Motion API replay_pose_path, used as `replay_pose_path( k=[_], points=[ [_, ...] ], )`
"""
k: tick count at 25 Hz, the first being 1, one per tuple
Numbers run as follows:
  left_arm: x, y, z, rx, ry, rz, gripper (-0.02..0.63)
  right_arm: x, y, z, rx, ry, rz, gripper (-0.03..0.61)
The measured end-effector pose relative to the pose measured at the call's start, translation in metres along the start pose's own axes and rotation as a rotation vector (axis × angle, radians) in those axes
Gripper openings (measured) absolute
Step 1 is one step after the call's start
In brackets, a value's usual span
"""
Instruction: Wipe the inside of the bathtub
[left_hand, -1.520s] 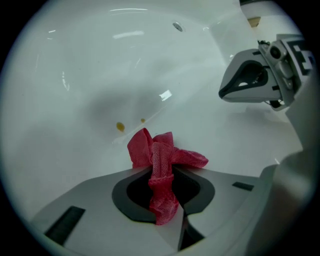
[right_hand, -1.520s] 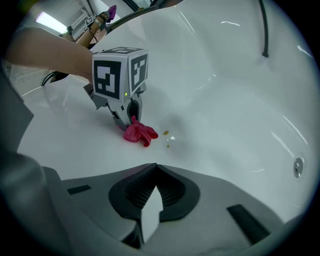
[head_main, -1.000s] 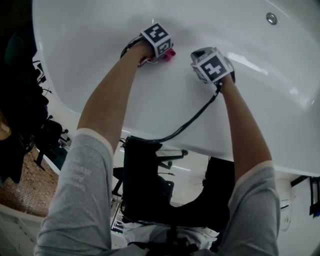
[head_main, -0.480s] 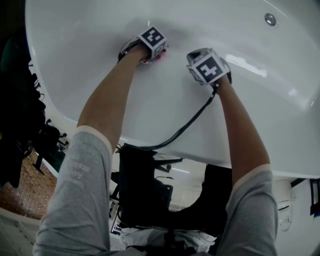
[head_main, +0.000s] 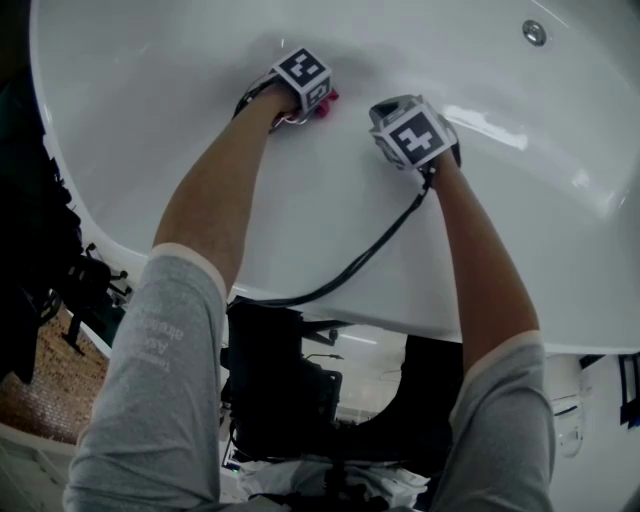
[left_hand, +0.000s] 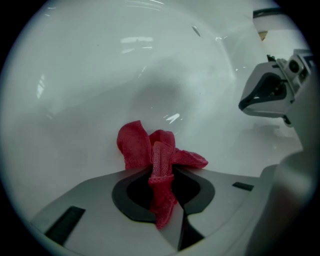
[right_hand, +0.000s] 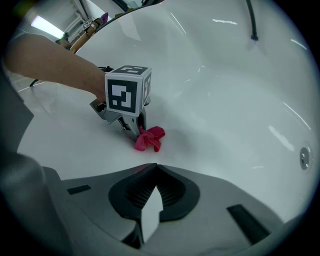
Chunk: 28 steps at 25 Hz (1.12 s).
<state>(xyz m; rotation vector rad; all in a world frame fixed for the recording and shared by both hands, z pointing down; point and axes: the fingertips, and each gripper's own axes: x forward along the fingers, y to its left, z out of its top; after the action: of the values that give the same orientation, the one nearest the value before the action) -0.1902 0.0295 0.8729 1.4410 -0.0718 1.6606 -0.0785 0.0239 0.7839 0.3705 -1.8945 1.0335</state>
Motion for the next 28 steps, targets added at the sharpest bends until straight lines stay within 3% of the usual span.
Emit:
replay_pose_path(
  k=[4, 7, 11, 15, 18, 20, 22, 25, 28],
  points=[
    [-0.007, -0.031, 0.009, 0.062, 0.029, -0.133, 0.078, -0.003, -0.002, 0.001, 0.025, -0.011, 0.005, 0.009],
    [-0.015, -0.031, 0.000, 0.070, 0.054, -0.147, 0.078, -0.003, 0.000, 0.002, 0.031, -0.020, 0.011, 0.009],
    [-0.021, -0.001, -0.027, 0.044, 0.117, -0.050, 0.078, 0.000, 0.005, 0.002, 0.033, -0.020, 0.021, 0.009],
    [-0.022, 0.025, -0.046, 0.082, 0.182, 0.064, 0.078, 0.002, 0.006, 0.000, 0.034, -0.018, 0.027, 0.009],
    [-0.019, 0.013, -0.037, 0.072, 0.146, 0.011, 0.078, 0.004, 0.007, -0.001, 0.037, -0.015, 0.030, 0.009],
    [-0.017, -0.009, -0.018, 0.005, 0.055, -0.091, 0.078, 0.006, 0.008, 0.000, 0.038, -0.015, 0.032, 0.009],
    [-0.011, -0.030, 0.002, -0.002, -0.004, -0.147, 0.078, 0.008, 0.008, 0.001, 0.038, -0.015, 0.032, 0.009],
    [0.000, -0.039, 0.016, 0.070, 0.013, -0.122, 0.078, 0.009, 0.005, -0.001, 0.031, -0.010, 0.026, 0.009],
    [0.005, -0.024, 0.016, 0.080, 0.024, -0.041, 0.078, 0.010, -0.001, -0.004, 0.039, -0.006, 0.013, 0.009]
  ],
)
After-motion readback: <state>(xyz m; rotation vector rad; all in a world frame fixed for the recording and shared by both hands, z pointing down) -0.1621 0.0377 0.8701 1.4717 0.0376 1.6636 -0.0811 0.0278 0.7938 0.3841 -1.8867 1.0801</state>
